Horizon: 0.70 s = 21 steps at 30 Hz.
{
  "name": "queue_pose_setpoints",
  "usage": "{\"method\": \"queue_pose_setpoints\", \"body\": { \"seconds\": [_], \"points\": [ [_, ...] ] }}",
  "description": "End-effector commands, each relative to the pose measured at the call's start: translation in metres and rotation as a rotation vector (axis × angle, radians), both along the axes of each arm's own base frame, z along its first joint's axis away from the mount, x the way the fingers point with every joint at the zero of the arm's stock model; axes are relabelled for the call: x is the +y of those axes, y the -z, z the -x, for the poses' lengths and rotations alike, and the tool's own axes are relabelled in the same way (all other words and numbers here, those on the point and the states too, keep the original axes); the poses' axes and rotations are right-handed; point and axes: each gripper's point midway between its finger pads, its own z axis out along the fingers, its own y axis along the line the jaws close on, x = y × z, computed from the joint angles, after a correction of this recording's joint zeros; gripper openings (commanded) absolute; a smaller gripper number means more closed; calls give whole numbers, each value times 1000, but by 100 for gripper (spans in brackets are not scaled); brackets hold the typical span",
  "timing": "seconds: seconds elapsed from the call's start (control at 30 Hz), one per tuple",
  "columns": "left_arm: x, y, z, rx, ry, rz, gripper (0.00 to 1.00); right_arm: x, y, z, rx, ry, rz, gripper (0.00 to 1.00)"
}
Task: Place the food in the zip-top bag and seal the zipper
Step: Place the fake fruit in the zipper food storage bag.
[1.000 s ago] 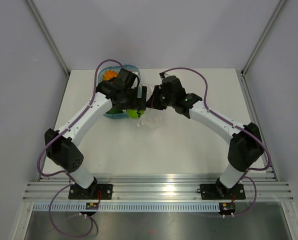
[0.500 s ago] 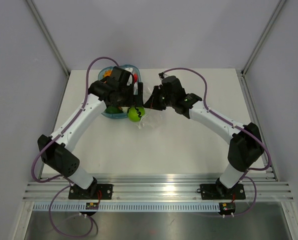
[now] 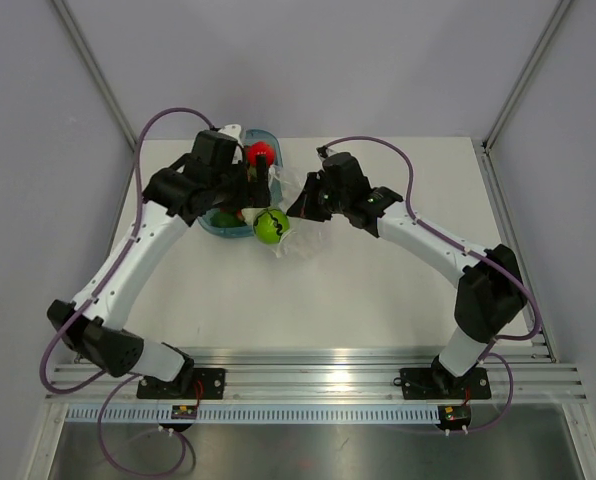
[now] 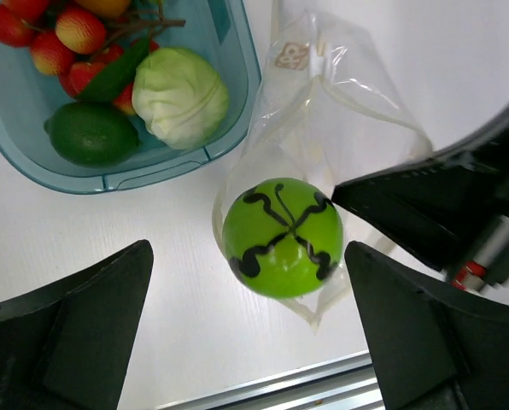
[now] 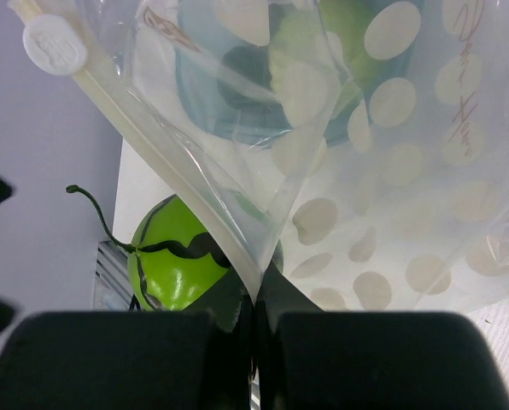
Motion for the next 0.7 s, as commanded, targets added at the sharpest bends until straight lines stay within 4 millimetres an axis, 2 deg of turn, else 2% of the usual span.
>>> {"method": "queue_pose_setpoints", "body": {
  "seconds": [0.0, 0.07, 0.1, 0.2, 0.23, 0.27, 0.33, 0.4, 0.5, 0.63, 0.67],
  "points": [
    [11, -51, 14, -141, 0, 70, 99, 10, -8, -1, -22, -19, -35, 0],
    [7, -44, 25, -119, 33, 96, 95, 10, -8, 0, -21, -19, -34, 0],
    [8, -46, 32, -125, 44, 110, 88, 10, -9, -1, -23, -18, -34, 0],
    [3, -25, 48, -69, 100, 130, 64, 10, -9, -1, -23, -16, -31, 0],
    [-5, -22, 56, -50, 147, 161, 47, 9, -10, -1, -23, -16, -31, 0],
    [-8, -7, 61, -10, 167, 165, 40, 9, -12, 0, -27, -18, -34, 0],
    [-23, -2, 70, 25, 232, 233, 20, 9, -13, 0, -29, -20, -36, 0],
    [-31, 10, 76, 64, 265, 267, 12, 9, -14, 0, -30, -17, -38, 0],
    [-37, 20, 69, 83, 267, 277, 6, 10, -15, 2, -27, -26, -41, 0],
    [-46, 27, 48, 76, 254, 273, 4, 10, -20, 3, -33, -30, -51, 0],
    [-49, 37, 40, 98, 245, 260, 3, 10, -22, 5, -35, -33, -53, 0]
  ]
}}
